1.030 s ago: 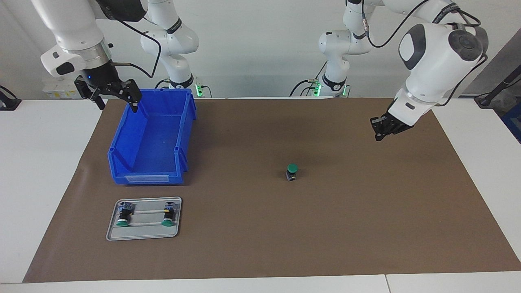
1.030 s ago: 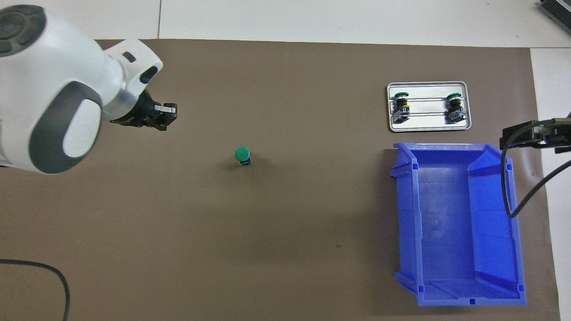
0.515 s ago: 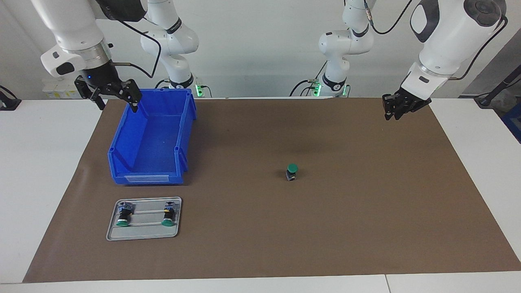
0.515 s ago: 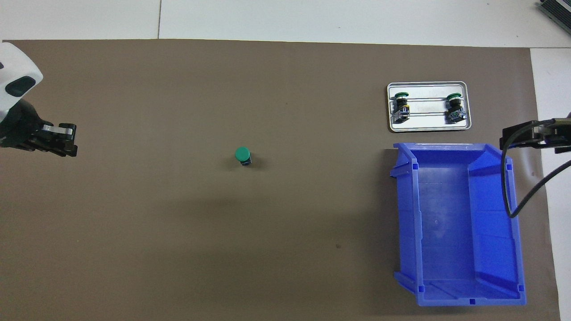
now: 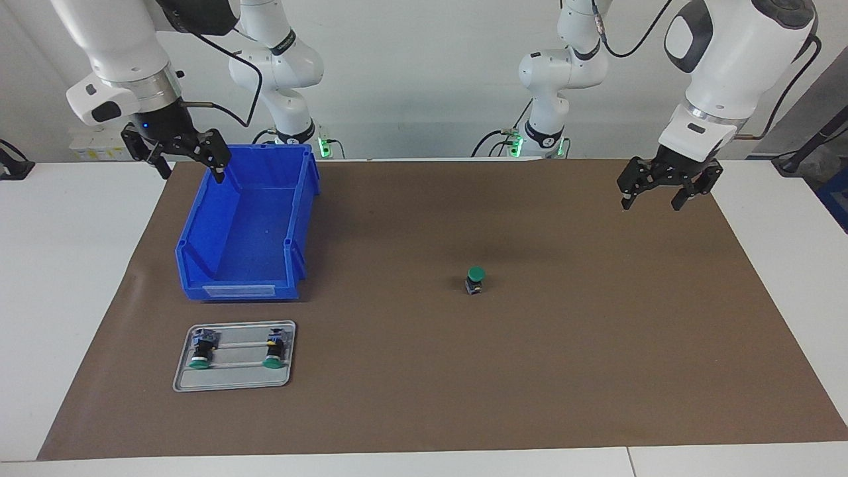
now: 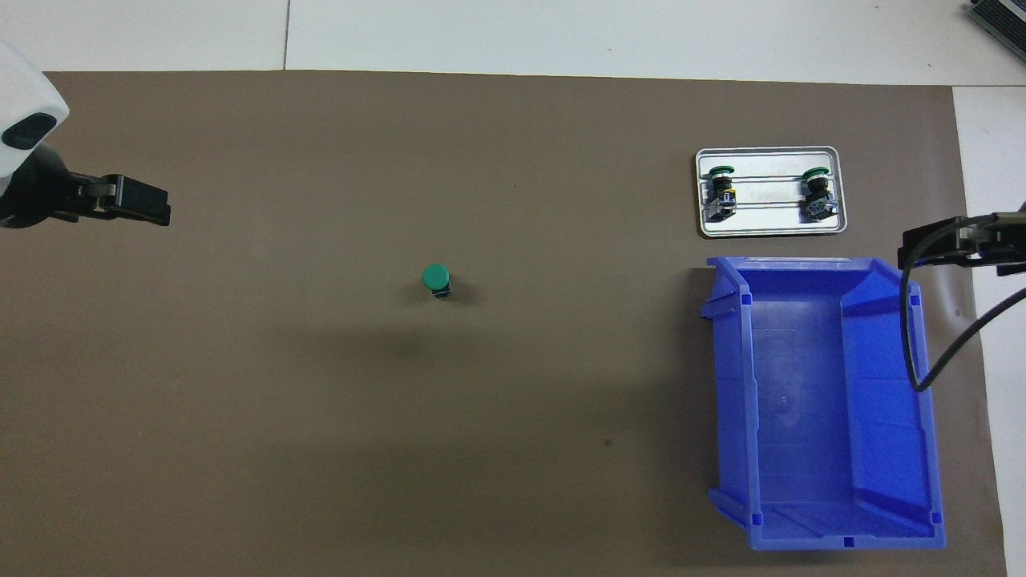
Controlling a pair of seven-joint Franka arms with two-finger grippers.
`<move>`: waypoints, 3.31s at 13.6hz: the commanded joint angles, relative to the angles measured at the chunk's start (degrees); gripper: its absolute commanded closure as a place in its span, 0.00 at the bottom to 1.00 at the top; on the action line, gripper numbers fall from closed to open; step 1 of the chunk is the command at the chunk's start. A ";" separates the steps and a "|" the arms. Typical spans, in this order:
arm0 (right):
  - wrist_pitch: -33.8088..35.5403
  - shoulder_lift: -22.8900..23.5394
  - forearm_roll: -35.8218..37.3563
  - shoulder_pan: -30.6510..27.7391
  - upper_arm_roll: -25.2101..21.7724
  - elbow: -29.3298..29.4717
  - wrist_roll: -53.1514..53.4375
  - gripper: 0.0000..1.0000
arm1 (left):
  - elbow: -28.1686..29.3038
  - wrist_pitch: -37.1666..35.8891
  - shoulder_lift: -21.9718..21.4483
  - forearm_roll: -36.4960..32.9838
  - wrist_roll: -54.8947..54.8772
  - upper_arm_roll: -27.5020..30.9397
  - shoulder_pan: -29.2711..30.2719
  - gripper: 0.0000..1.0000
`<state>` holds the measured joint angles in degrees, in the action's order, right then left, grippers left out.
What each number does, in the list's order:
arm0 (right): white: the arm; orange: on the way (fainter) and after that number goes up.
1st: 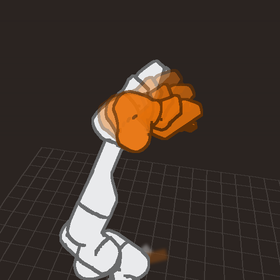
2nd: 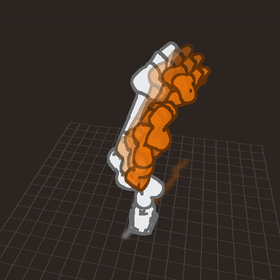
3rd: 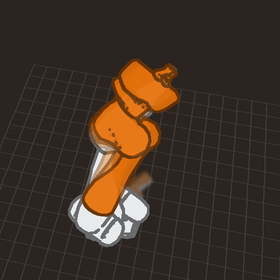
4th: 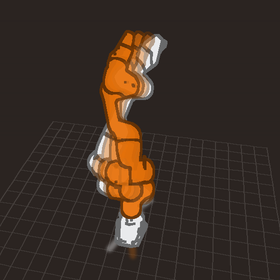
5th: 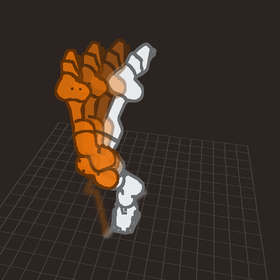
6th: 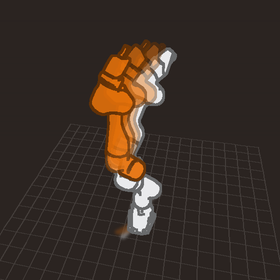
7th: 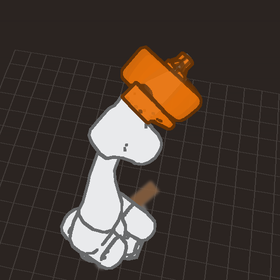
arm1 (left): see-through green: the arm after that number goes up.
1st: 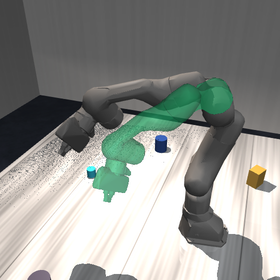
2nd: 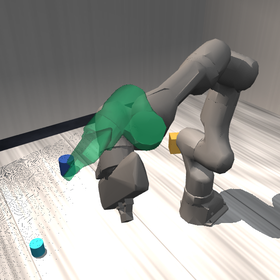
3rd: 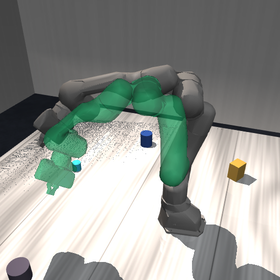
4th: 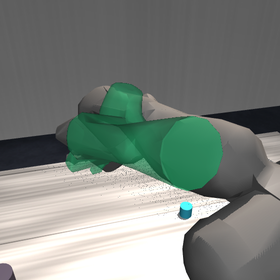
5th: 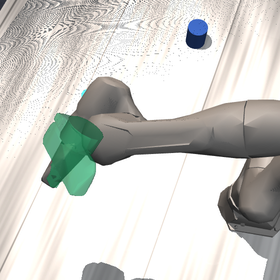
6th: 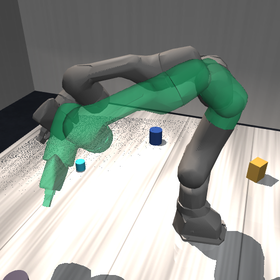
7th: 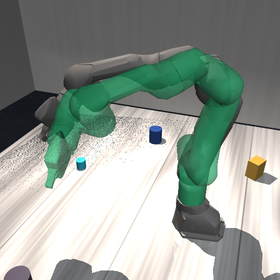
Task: Place and press button with both arms
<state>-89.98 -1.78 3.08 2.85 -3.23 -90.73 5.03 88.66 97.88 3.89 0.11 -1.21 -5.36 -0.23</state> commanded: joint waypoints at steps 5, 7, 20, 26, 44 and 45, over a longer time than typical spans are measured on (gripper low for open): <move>0.24 -1.21 -0.80 -0.39 0.24 -1.20 -1.43 0.00 | 1.96 0.91 -1.16 -1.08 -0.99 -0.09 0.49 0.00; 0.24 -1.21 -0.71 -0.39 0.24 -1.20 -1.43 0.00 | 2.05 0.21 -1.43 -1.08 -0.55 0.00 0.84 0.00; 0.77 -1.30 -0.71 0.39 0.50 -1.20 -1.78 0.00 | 4.24 -0.59 -2.57 -1.08 0.95 0.00 0.93 0.00; -8.17 -2.00 -4.31 9.78 0.68 -6.98 9.69 0.00 | 4.24 -0.59 -2.57 -1.08 0.95 0.00 0.93 0.00; -41.05 21.54 2.00 39.60 0.68 -3.85 51.40 0.20 | 4.24 -0.59 -2.57 -1.08 0.95 0.00 0.93 0.00; -42.29 22.51 2.71 39.34 0.76 -3.23 51.22 0.13 | 4.24 -0.59 -2.57 -1.08 0.95 0.00 0.93 0.00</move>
<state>-129.94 17.31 3.75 42.18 -2.40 -96.71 55.60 91.12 97.33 3.04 0.09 -0.92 -5.05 0.32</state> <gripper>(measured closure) 0.348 0.000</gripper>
